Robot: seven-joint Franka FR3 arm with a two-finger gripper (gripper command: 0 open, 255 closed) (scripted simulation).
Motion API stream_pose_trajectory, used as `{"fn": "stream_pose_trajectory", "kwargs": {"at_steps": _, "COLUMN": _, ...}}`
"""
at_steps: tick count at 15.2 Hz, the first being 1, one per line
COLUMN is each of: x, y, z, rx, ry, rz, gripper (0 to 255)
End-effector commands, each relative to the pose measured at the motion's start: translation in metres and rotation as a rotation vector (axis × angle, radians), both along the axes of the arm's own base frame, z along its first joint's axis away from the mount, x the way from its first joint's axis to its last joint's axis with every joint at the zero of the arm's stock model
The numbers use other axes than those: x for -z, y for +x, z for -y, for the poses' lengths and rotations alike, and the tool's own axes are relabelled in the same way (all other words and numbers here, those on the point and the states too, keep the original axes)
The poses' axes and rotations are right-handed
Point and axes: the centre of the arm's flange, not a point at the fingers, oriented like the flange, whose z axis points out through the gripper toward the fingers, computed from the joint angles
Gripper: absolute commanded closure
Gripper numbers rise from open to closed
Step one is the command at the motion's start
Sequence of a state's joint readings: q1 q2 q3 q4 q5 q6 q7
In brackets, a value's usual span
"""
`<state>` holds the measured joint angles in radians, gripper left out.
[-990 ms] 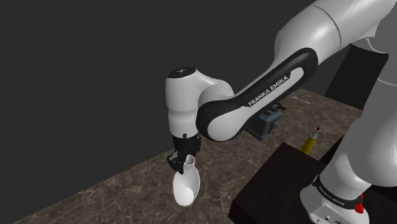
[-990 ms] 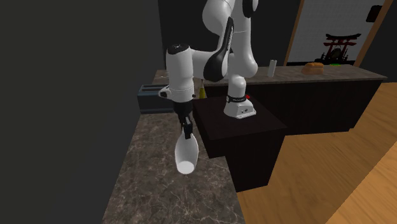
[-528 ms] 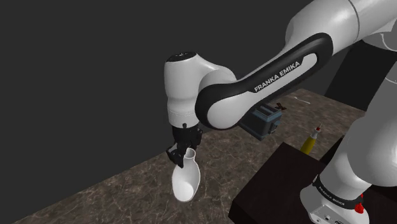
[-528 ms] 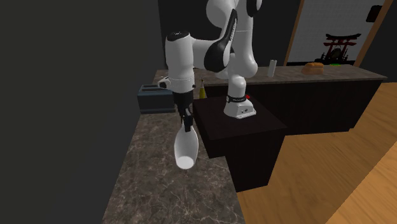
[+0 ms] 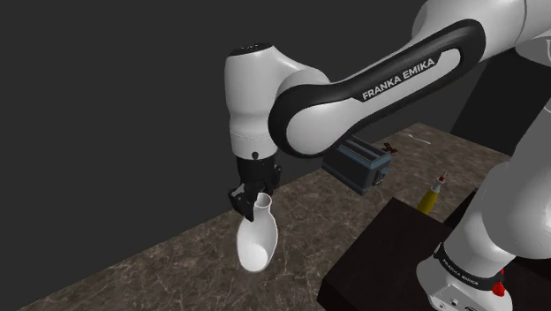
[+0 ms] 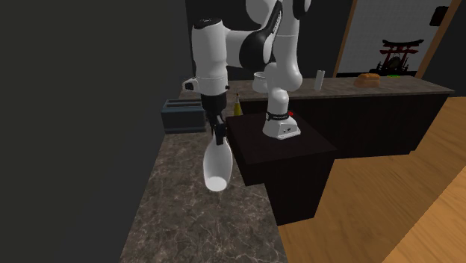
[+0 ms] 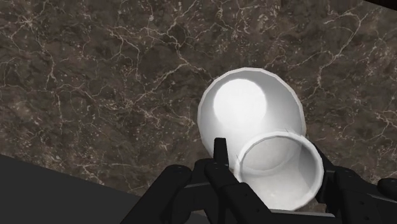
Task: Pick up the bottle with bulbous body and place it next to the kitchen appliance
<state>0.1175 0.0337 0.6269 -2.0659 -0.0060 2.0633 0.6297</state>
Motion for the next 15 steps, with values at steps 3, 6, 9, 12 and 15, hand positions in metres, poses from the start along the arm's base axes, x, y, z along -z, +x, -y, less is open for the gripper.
{"fn": "stream_pose_trajectory", "kwargs": {"at_steps": 3, "x": -0.021, "y": 0.0, "z": 0.0, "rx": 0.0, "ry": 0.0, "rz": 0.0, "gripper": 255}}
{"fn": "stream_pose_trajectory", "kwargs": {"at_steps": 6, "x": -0.037, "y": 0.0, "z": 0.0, "rx": 0.0, "ry": 0.0, "rz": 0.0, "gripper": 255}}
{"fn": "stream_pose_trajectory", "kwargs": {"at_steps": 9, "x": -0.053, "y": 0.0, "z": 0.0, "rx": 0.0, "ry": 0.0, "rz": 0.0, "gripper": 255}}
{"fn": "stream_pose_trajectory", "kwargs": {"at_steps": 12, "x": -0.069, "y": 0.0, "z": 0.0, "rx": 0.0, "ry": 0.0, "rz": 0.0, "gripper": 255}}
{"fn": "stream_pose_trajectory", "kwargs": {"at_steps": 15, "x": -0.085, "y": 0.0, "z": 0.0, "rx": 0.0, "ry": 0.0, "rz": 0.0, "gripper": 255}}
